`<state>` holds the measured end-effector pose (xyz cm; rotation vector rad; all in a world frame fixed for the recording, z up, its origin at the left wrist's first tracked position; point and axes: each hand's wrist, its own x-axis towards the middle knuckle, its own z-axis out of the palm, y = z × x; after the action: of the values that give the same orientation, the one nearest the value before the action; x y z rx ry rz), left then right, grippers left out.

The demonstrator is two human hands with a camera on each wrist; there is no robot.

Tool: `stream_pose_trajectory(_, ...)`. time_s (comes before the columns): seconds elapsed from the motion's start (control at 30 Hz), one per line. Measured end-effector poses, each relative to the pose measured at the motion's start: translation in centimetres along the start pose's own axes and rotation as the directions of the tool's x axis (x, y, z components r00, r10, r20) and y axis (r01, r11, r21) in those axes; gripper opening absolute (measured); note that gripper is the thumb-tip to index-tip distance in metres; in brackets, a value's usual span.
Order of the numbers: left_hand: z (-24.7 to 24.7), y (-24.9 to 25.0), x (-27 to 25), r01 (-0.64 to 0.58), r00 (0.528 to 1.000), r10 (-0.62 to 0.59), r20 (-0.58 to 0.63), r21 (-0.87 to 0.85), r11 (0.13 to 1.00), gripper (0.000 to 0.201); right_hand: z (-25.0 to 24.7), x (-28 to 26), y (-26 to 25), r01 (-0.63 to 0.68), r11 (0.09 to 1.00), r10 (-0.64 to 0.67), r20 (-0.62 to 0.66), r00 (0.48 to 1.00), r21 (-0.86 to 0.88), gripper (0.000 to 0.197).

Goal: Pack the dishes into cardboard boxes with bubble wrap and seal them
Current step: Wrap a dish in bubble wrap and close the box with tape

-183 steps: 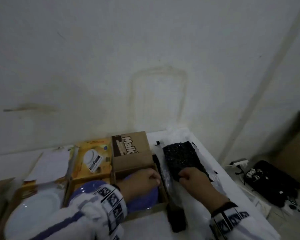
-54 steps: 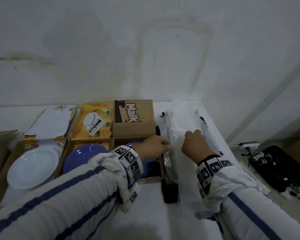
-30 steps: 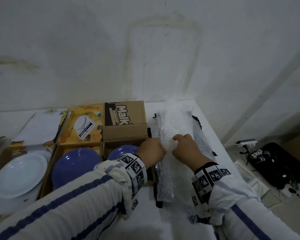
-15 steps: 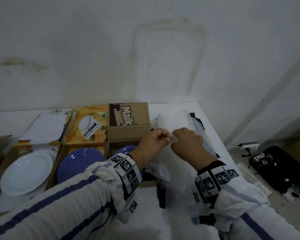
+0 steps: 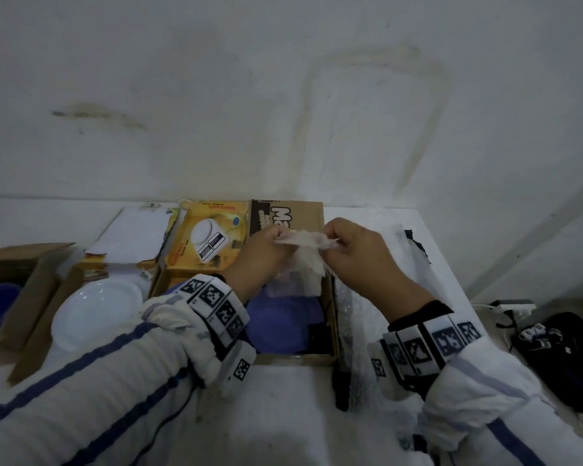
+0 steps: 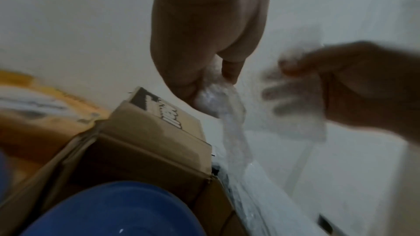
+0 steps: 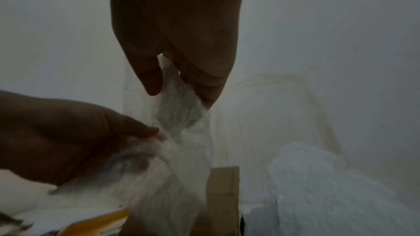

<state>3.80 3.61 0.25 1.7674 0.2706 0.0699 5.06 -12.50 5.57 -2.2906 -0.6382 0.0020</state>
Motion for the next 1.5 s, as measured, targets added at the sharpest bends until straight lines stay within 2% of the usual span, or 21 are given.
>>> stream_pose_trajectory(0.03, -0.6, -0.1, -0.3, 0.082, 0.996, -0.073, 0.057, -0.164, 0.983, 0.015, 0.7, 0.1, 0.1, 0.001, 1.000, -0.001, 0.033, 0.999, 0.015, 0.008)
stream_pose_trajectory(0.1, -1.7, -0.2, -1.0, 0.238, 0.960, -0.154, 0.235, -0.392, 0.889, 0.019, 2.5, 0.2, 0.7, 0.012, 0.999, -0.006, 0.145, 0.989, -0.035, 0.017)
stream_pose_trajectory(0.17, -2.9, -0.6, -1.8, 0.319, 0.913, -0.141, 0.382, -0.454, 0.832, 0.016, 4.3, 0.2, 1.1, 0.005, 0.997, 0.013, 0.244, 0.970, -0.075, 0.025)
stream_pose_trajectory(0.2, -3.3, -0.8, -2.1, 0.326, 0.900, -0.133, 0.416, -0.437, 0.838, 0.017, 5.2, 0.2, 1.3, 0.014, 0.998, 0.006, 0.279, 0.960, -0.069, 0.028)
stream_pose_trajectory(0.23, -3.6, -1.3, -2.3, 0.321, 0.898, -0.146, 0.416, -0.388, 0.864, 0.021, 6.0, 0.3, 1.6, 0.032, 0.998, -0.012, 0.306, 0.952, -0.060, 0.030)
stream_pose_trajectory(0.3, -3.9, -2.3, -2.3, 0.263, 0.926, -0.186, 0.329, -0.206, 0.942, 0.031, 7.3, 0.3, 1.8, 0.048, 0.996, -0.019, 0.357, 0.934, -0.071, 0.030)
stream_pose_trajectory(0.37, -4.1, -3.4, -2.2, 0.226, 0.948, -0.198, 0.248, -0.090, 0.970, 0.037, 7.8, 0.3, 1.7, -0.012, 0.990, 0.070, 0.411, 0.909, -0.143, 0.029)
stream_pose_trajectory(0.43, -4.3, -4.4, -2.2, 0.209, 0.952, -0.190, 0.241, -0.057, 0.976, 0.038, 8.2, 0.2, 1.4, -0.045, 0.986, 0.113, 0.438, 0.892, -0.163, 0.032)
stream_pose_trajectory(0.53, -4.8, -6.0, -2.2, 0.159, 0.962, -0.166, 0.218, 0.049, 0.986, 0.035, 9.4, -0.3, 1.1, -0.035, 0.987, 0.095, 0.384, 0.919, -0.160, 0.038)
stream_pose_trajectory(0.63, -5.6, -7.4, -1.8, 0.099, 0.975, -0.139, 0.174, 0.223, 0.970, 0.029, 11.3, -1.0, 1.5, 0.041, 0.968, 0.057, 0.376, 0.925, -0.247, 0.022)
stream_pose_trajectory(0.7, -6.1, -7.9, -1.5, 0.101, 0.976, -0.161, 0.144, 0.355, 0.929, 0.028, 12.5, -1.6, 1.8, 0.105, 0.962, 0.018, 0.443, 0.896, -0.252, 0.011)
stream_pose_trajectory(0.77, -6.5, -8.4, -1.3, 0.131, 0.964, -0.223, 0.147, 0.465, 0.876, 0.019, 13.4, -2.0, 1.9, 0.118, 0.969, 0.008, 0.504, 0.864, -0.218, 0.013)
stream_pose_trajectory(0.87, -6.3, -8.8, -1.5, 0.213, 0.926, -0.326, 0.190, 0.448, 0.868, 0.030, 14.0, -2.3, 1.5, 0.117, 0.964, 0.048, 0.587, 0.808, -0.241, 0.020)
stream_pose_trajectory(1.03, -6.0, -8.9, -1.5, 0.291, 0.911, -0.373, 0.175, 0.365, 0.884, 0.033, 14.4, -1.9, 0.8, 0.072, 0.945, 0.186, 0.707, 0.682, -0.319, 0.032)
stream_pose_trajectory(1.1, -5.9, -9.0, -1.4, 0.311, 0.902, -0.391, 0.185, 0.350, 0.884, 0.035, 15.0, -1.8, 0.5, 0.121, 0.915, 0.230, 0.743, 0.629, -0.385, 0.032)
stream_pose_trajectory(1.17, -5.9, -9.0, -1.3, 0.324, 0.900, -0.400, 0.176, 0.345, 0.881, 0.037, 15.6, -2.0, 0.2, 0.179, 0.889, 0.227, 0.746, 0.625, -0.421, 0.033)
stream_pose_trajectory(1.23, -5.9, -9.1, -1.3, 0.343, 0.896, -0.411, 0.167, 0.327, 0.880, 0.036, 16.0, -2.0, 0.0, 0.182, 0.881, 0.236, 0.740, 0.630, -0.436, 0.033)
stream_pose_trajectory(1.27, -5.9, -9.0, -1.3, 0.355, 0.891, -0.422, 0.168, 0.321, 0.878, 0.036, 15.8, -1.9, -0.2, 0.186, 0.879, 0.245, 0.749, 0.616, -0.440, 0.033)
stream_pose_trajectory(1.37, -5.8, -9.0, -1.2, 0.381, 0.869, -0.457, 0.190, 0.332, 0.863, 0.039, 14.1, -1.0, -0.2, 0.075, 0.924, 0.264, 0.766, 0.586, -0.376, 0.031)
stream_pose_trajectory(1.43, -5.6, -8.8, -1.3, 0.399, 0.867, -0.471, 0.165, 0.337, 0.853, 0.038, 12.8, -0.5, 0.2, 0.023, 0.932, 0.271, 0.742, 0.613, -0.360, 0.033)
stream_pose_trajectory(1.5, -5.5, -8.7, -1.2, 0.407, 0.868, -0.475, 0.145, 0.341, 0.848, 0.037, 12.4, -0.4, 0.7, 0.032, 0.901, 0.319, 0.709, 0.629, -0.433, 0.034)
